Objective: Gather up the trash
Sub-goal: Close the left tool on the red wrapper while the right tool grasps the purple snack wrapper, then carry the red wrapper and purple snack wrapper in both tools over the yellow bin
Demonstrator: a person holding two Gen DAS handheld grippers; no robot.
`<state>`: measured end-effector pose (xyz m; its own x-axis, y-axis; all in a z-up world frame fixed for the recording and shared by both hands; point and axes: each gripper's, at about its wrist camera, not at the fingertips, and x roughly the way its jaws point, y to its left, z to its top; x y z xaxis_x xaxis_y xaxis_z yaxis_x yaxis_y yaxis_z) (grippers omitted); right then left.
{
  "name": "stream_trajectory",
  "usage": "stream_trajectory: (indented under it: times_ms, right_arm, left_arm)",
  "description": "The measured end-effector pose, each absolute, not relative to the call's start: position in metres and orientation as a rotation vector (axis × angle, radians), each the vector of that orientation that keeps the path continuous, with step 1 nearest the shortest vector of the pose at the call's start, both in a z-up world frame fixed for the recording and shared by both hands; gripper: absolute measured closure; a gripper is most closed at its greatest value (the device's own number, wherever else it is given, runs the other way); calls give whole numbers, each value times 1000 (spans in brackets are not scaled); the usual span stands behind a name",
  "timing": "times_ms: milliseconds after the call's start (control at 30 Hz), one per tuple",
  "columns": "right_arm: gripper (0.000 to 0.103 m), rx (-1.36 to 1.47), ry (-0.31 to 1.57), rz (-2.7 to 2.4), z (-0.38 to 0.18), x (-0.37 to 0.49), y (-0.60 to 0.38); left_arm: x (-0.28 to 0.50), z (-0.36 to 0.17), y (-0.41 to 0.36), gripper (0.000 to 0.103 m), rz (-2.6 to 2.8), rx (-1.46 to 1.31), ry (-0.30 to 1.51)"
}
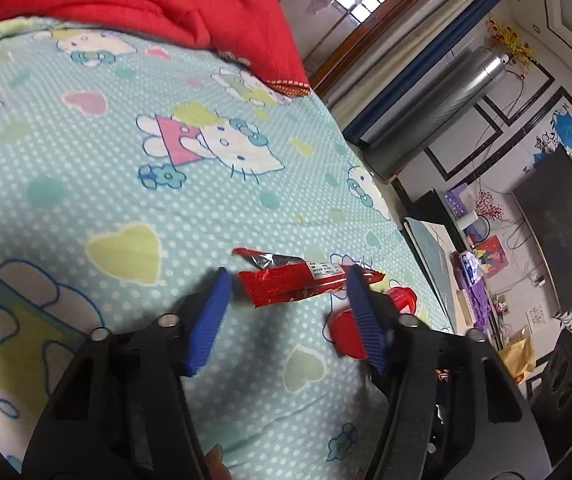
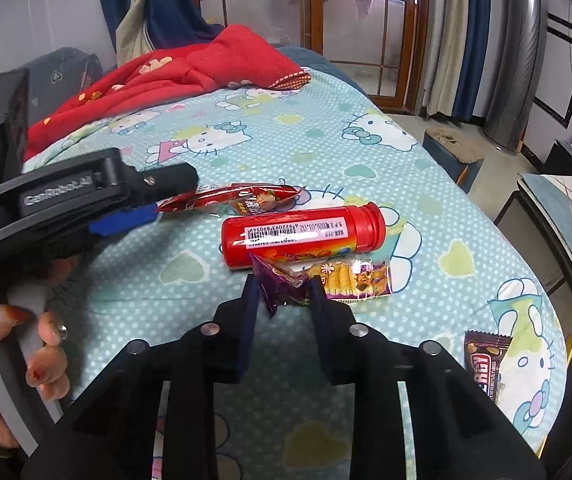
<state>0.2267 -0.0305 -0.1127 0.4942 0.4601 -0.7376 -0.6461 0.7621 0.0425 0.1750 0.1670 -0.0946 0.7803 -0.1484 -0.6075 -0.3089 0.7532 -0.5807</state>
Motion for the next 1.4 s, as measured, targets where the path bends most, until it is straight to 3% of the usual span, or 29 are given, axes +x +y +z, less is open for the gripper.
stream_trajectory:
  times_ms: [133,267,300,967,1400]
  right_arm:
    - [85,-211,822,683,-114,225,-37]
    - [86,-168,827,676,-115,220,-46]
    - [86,-161,828,675,-115,219,-47]
    - [88,12,792,705,-92,188,-92]
    - [88,79,709,650,-59,188,-141]
  left_arm:
    - [176,-98,167,71,95,-730,696]
    - [176,-100,163,99,86,-722,718]
    - [177,-101,163,101,82,-720,723]
    - [143,-47,150,103,44,-600,538]
    - [136,1,97,103,-124,-519,467]
